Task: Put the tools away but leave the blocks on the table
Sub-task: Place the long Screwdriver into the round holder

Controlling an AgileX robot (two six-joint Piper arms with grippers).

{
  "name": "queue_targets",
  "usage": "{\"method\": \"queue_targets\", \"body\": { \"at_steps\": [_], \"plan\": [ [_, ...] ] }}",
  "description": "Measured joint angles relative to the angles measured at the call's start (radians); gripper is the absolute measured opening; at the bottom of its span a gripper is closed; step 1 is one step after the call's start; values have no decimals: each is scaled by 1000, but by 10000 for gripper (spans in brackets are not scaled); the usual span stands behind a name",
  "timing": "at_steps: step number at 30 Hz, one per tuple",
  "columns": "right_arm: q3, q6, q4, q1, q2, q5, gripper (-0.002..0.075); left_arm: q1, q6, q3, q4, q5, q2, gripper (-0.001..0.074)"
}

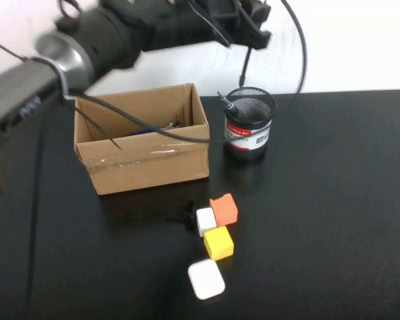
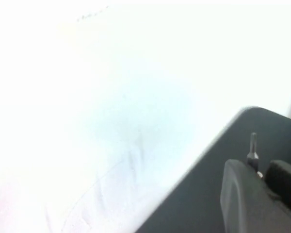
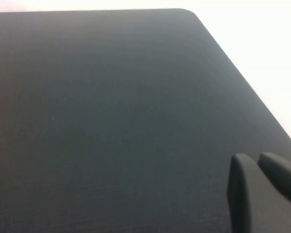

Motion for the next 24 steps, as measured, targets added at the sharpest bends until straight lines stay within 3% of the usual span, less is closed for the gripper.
{"method": "queue_targets", "body": {
  "at_steps": [5,9,13,17,24],
  "plan": [
    [0,0,0,0,0,0,-9,-61,245,94,-275,-179,4,41],
    [0,0,0,0,0,0,-9,-66,452,148,-506,-148,4,41],
    [0,0,0,0,0,0,-9,-66,556,160,-555,-62,4,40],
    [0,0,0,0,0,0,-9,-72,614,160,-529,-38,2,40],
    [0,0,0,0,0,0,-9,-74,297,161,-106,-22,-47,40]
  ]
}}
